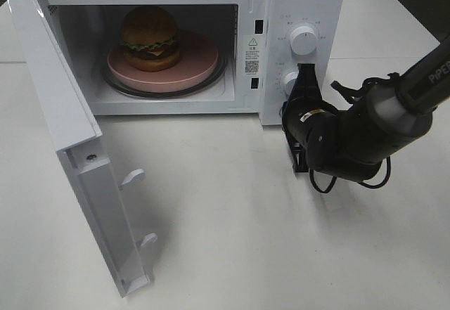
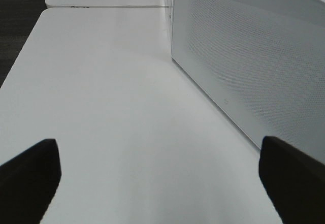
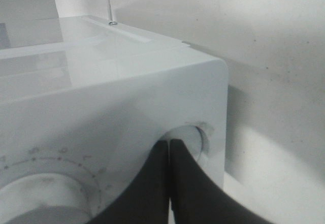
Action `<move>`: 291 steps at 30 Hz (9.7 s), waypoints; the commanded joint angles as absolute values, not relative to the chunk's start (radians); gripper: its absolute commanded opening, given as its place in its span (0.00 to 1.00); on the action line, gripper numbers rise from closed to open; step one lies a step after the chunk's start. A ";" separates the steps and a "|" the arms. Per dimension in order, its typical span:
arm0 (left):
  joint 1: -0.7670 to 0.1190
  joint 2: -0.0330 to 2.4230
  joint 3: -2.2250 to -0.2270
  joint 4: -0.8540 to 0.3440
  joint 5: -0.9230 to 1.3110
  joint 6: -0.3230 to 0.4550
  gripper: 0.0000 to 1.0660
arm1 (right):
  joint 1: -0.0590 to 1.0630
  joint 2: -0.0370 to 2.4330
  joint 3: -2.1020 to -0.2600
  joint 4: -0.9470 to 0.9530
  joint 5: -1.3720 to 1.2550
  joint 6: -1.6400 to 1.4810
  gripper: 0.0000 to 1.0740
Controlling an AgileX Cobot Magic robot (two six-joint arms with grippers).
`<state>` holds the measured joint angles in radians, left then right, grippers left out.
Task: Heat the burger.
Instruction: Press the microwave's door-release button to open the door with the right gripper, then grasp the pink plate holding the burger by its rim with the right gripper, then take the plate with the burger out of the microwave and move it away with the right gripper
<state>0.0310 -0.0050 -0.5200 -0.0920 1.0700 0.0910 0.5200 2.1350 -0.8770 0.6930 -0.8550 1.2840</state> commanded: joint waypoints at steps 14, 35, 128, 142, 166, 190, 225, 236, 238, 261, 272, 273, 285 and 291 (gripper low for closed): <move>0.034 -0.011 -0.517 -0.091 1.070 0.086 0.92 | 0.515 1.875 -0.713 0.646 -0.569 0.943 0.00; 0.034 -0.011 -0.517 -0.091 1.070 0.086 0.92 | 0.512 1.560 -0.699 0.577 0.101 0.180 0.01; 0.034 -0.011 -0.517 -0.091 1.070 0.086 0.92 | 0.690 1.851 -1.328 -0.273 0.495 -0.945 0.82; 0.034 -0.011 -0.517 -0.091 1.070 0.086 0.92 | 0.690 2.027 -1.520 -0.273 0.487 -0.936 0.79; 0.034 -0.011 -0.517 -0.091 1.070 0.086 0.92 | 0.690 2.305 -1.835 -0.277 0.525 -0.896 0.77; 0.034 -0.011 -0.517 -0.091 1.070 0.086 0.92 | 0.662 2.470 -2.004 -0.259 0.552 -0.851 0.13; 0.034 -0.011 -0.517 -0.091 1.070 0.086 0.92 | 0.701 2.131 -1.534 -0.281 0.321 -0.852 0.00; 0.034 -0.011 -0.517 -0.091 1.070 0.086 0.92 | 0.701 1.953 -1.263 -0.351 0.174 -0.851 0.00; 0.034 -0.011 -0.517 -0.091 1.070 0.086 0.92 | 0.701 1.923 -1.215 -0.351 0.158 -0.851 0.00; 0.034 -0.011 -0.517 -0.091 1.070 0.086 0.92 | 0.701 1.536 -0.773 -0.384 0.071 -0.852 0.00; 0.034 -0.011 -0.517 -0.091 1.070 0.086 0.92 | 0.701 1.336 -0.605 -0.384 0.079 -0.851 0.00; 0.034 -0.011 -0.517 -0.091 1.070 0.086 0.92 | 0.701 1.301 -0.579 -0.385 0.084 -0.851 0.00; 0.034 -0.011 -0.517 -0.091 1.070 0.086 0.92 | 0.701 1.108 -0.498 -0.407 0.201 -0.852 0.00; 0.034 -0.011 -0.517 -0.091 1.070 0.086 0.92 | 0.701 0.985 -0.458 -0.411 0.301 -0.844 0.00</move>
<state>0.0310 -0.0050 -0.5200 -0.0920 1.0700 0.0910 0.7060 1.0390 -0.4610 -0.3850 0.3140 -0.8560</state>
